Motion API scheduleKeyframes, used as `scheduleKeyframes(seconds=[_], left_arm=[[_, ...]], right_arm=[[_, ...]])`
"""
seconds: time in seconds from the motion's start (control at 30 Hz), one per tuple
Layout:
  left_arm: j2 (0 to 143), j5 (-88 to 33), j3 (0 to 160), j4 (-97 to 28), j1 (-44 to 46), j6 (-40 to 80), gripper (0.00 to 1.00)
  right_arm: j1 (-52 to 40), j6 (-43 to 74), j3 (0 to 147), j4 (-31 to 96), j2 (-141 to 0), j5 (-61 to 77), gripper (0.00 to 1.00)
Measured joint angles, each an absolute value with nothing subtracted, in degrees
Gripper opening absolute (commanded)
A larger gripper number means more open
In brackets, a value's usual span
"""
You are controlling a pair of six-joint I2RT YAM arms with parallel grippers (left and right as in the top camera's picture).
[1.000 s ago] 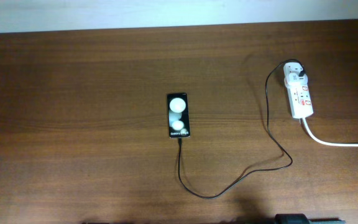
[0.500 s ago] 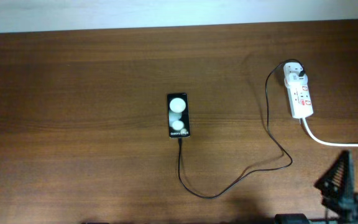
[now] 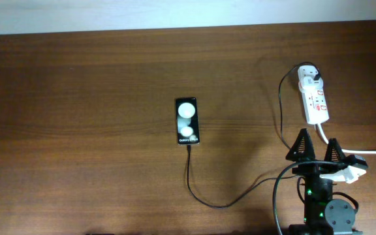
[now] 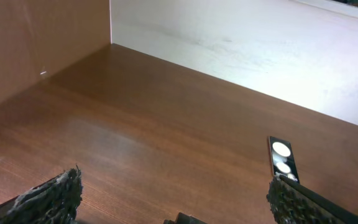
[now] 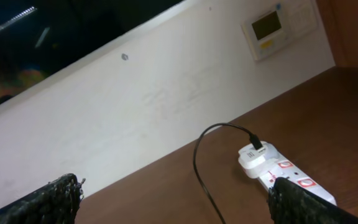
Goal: Plug charger to phone and switch on socket
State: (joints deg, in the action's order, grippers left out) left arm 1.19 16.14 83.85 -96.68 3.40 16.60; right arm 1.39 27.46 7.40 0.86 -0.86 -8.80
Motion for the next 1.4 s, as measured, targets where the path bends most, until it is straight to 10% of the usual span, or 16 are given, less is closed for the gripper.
scheduleKeyframes(seconds=[0.37,0.7,0.73,0.83,0.87,1.4], left_arm=[[1.08,16.27,83.77,-95.09,3.4,18.09,0.99],[1.15,16.93,45.45,-43.79,3.4,23.7,0.99],[0.99,16.73,39.77,-36.62,3.4,23.66,0.99],[1.02,13.17,23.59,-21.52,3.4,23.66,0.99],[1.13,12.12,18.94,-18.81,3.4,23.68,0.99],[1.32,9.37,9.96,-41.78,3.4,23.66,0.99]], right_arm=[[3.01,26.35,14.41,7.42,-21.87,-5.93,0.99],[15.11,26.3,55.09,30.57,-56.86,-5.48,0.99],[15.25,26.3,55.35,30.98,-56.84,-5.45,0.88],[15.25,26.02,55.51,28.69,-59.99,-6.57,0.14],[15.29,25.82,55.55,28.49,-61.54,-6.94,0.07],[24.77,26.83,99.63,56.23,-116.38,7.11,0.04]])
